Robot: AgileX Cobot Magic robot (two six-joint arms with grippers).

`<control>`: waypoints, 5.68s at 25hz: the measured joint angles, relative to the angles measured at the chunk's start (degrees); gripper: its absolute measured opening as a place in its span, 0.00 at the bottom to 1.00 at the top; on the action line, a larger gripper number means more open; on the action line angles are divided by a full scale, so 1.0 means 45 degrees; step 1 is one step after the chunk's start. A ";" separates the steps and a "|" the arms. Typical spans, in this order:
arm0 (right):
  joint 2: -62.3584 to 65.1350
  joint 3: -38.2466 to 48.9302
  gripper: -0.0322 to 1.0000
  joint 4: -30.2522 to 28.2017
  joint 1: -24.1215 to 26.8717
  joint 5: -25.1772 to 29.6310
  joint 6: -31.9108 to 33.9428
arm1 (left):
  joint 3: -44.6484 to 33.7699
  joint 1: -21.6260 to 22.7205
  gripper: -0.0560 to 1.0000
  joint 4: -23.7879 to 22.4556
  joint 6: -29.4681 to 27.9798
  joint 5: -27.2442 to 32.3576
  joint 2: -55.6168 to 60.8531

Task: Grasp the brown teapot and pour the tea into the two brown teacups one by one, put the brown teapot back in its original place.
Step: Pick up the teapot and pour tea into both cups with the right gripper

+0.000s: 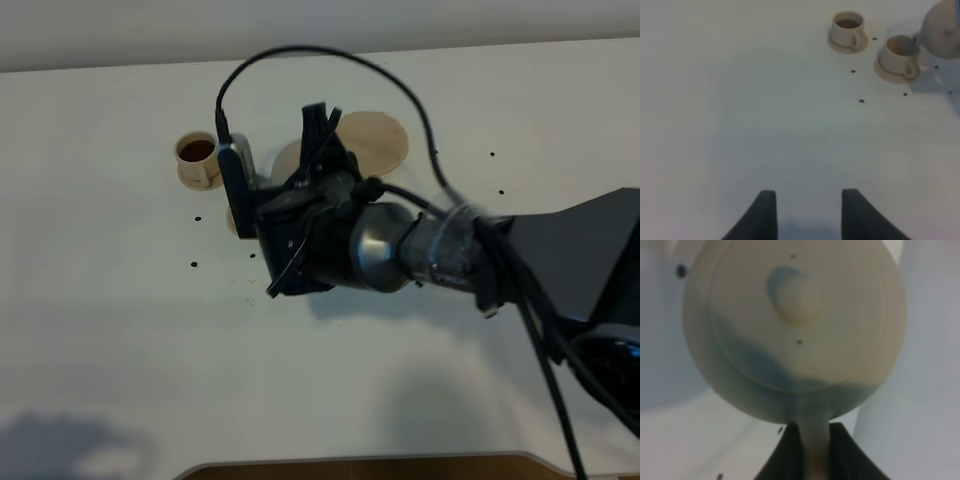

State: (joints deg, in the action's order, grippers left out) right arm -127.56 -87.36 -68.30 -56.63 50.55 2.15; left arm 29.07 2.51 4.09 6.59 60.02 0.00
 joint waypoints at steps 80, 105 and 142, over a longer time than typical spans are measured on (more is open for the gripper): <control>-0.0221 -0.0325 0.12 -0.5522 -0.0411 0.0381 -0.4352 | 0.0000 0.0000 0.37 0.0000 0.0000 0.0000 0.0000; -0.0221 -0.0325 0.12 -0.6540 -0.0411 0.0316 -0.5346 | 0.0000 0.0000 0.37 0.0000 0.0000 0.0000 0.0000; -0.0136 -0.3407 0.12 0.4111 -0.0411 0.2702 -0.0760 | 0.0000 0.0000 0.37 0.0000 0.0000 0.0000 0.0000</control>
State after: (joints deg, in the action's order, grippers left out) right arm -128.17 -102.69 -49.80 -58.48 62.71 -1.27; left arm 29.07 2.51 4.09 6.59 60.02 0.00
